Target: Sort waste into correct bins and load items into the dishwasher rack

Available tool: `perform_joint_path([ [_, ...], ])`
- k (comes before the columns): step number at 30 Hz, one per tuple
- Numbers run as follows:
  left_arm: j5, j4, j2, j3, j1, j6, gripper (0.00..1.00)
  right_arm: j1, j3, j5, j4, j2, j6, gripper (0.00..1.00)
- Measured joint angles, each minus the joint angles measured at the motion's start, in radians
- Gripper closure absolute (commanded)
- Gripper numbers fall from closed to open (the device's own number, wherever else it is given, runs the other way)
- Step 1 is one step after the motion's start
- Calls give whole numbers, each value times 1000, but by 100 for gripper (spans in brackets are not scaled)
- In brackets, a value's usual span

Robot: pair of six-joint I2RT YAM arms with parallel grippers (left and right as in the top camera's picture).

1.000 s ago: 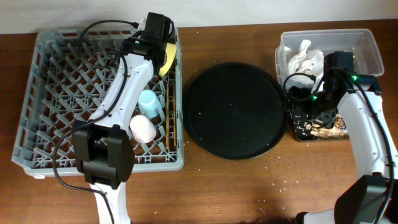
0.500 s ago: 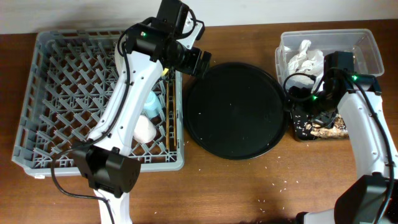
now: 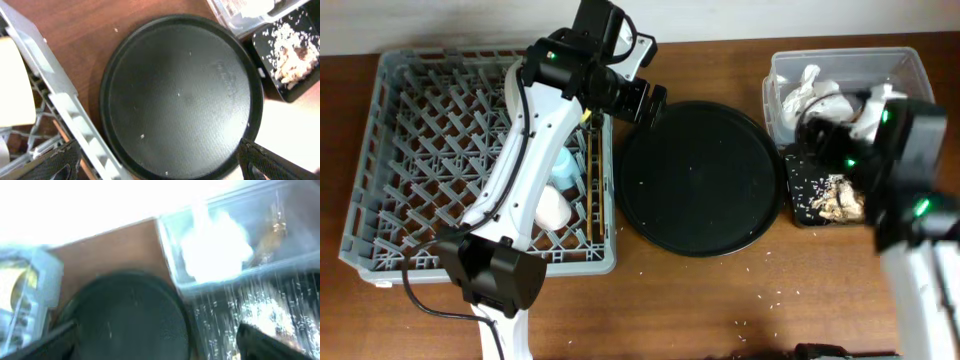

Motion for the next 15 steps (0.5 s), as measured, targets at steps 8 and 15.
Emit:
perform_joint_path([
  [8, 4, 1, -4, 6, 0, 0, 1, 193, -937, -11, 605, -784, -123, 2],
  [15, 4, 2, -5, 6, 0, 0, 1, 195, -1144, -39, 605, -1119, -122, 1],
])
